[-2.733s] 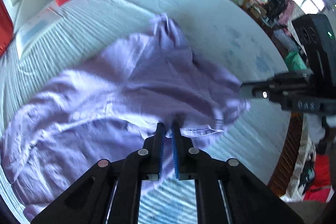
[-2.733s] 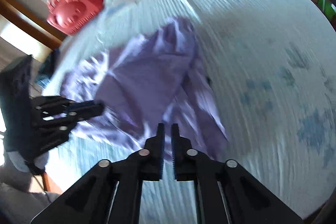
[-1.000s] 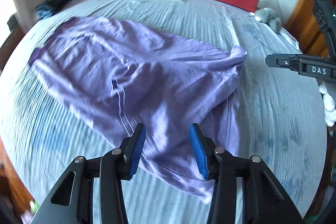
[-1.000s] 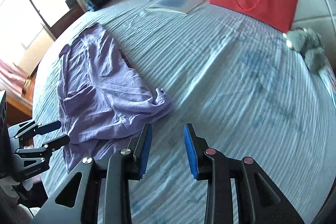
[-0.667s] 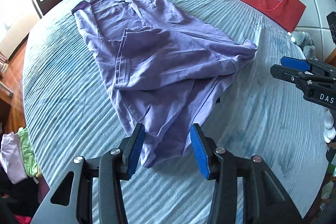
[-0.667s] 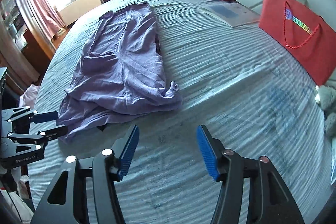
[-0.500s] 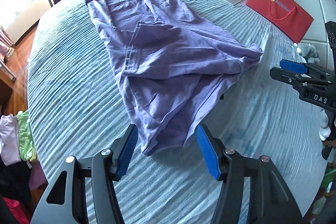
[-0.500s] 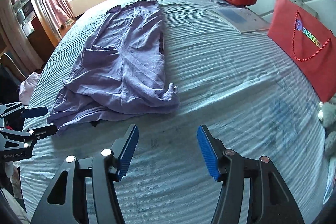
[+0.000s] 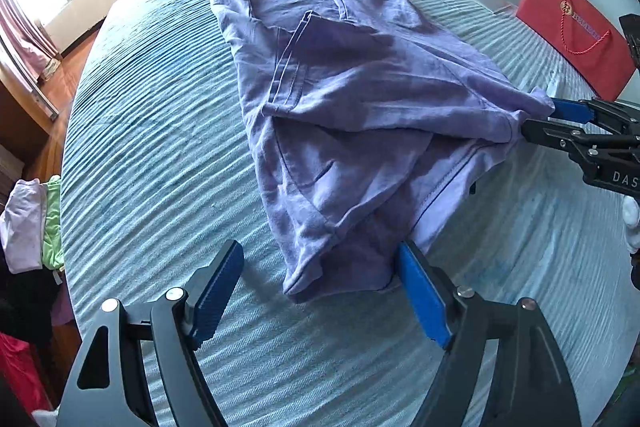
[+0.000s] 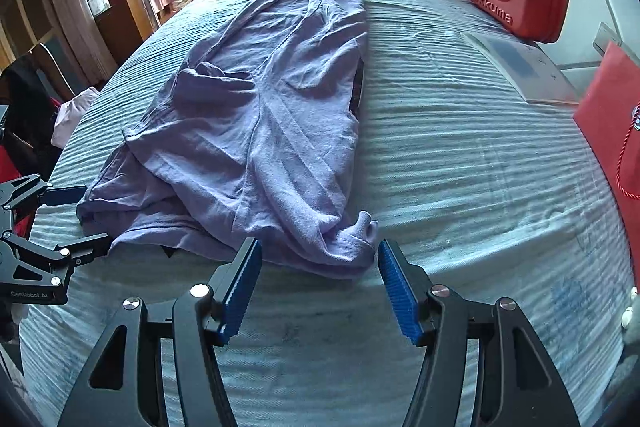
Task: Fold clothes
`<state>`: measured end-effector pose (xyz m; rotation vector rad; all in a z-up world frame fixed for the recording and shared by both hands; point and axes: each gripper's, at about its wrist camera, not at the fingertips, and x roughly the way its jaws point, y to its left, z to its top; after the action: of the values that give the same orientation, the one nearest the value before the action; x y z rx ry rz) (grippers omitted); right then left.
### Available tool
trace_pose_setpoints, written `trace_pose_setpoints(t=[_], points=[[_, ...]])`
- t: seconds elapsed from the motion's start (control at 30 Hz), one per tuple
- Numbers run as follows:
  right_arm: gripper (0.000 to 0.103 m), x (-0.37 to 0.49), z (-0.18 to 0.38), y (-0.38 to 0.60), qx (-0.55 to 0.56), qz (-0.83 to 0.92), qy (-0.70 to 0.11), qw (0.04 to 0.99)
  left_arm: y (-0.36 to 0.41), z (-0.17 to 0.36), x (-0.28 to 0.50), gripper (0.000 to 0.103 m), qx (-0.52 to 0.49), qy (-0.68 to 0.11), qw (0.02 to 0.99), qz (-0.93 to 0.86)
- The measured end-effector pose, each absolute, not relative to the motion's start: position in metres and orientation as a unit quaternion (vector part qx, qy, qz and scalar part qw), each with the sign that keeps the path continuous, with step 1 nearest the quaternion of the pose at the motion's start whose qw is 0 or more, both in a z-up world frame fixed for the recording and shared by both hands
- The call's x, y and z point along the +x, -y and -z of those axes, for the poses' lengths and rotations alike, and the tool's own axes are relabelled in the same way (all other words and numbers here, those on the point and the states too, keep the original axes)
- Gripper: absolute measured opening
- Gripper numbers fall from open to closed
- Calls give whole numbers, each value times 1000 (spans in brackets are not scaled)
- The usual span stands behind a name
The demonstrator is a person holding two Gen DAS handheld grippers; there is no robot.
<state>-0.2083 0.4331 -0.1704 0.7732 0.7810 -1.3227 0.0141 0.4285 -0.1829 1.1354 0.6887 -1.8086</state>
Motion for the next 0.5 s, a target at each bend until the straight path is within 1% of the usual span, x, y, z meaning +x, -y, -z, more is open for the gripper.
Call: trace_pose_setpoints(t=[0.1, 0.17, 0.27, 0.4, 0.43, 0.47, 0.5], points=[[60, -210, 172, -431, 338, 579, -346, 656, -426, 184, 12, 79, 458, -278, 429, 728], [64, -212, 174, -430, 342, 573, -344, 660, -426, 184, 12, 80, 457, -276, 426, 731], [64, -212, 179, -427, 351, 566, -344, 662, -426, 185, 11, 79, 459, -271, 418, 736], [63, -210, 180, -424, 349, 574, -331, 663, -426, 185, 11, 79, 468, -265, 402, 741], [60, -210, 180, -423, 346, 578, -331, 661, -426, 184, 10, 78, 470, -261, 397, 744], [53, -209, 181, -423, 340, 585, -334, 656, -427, 183, 10, 69, 470, -258, 393, 747], [50, -207, 180, -424, 338, 588, -335, 654, -429, 181, 9, 51, 472, -255, 385, 751]])
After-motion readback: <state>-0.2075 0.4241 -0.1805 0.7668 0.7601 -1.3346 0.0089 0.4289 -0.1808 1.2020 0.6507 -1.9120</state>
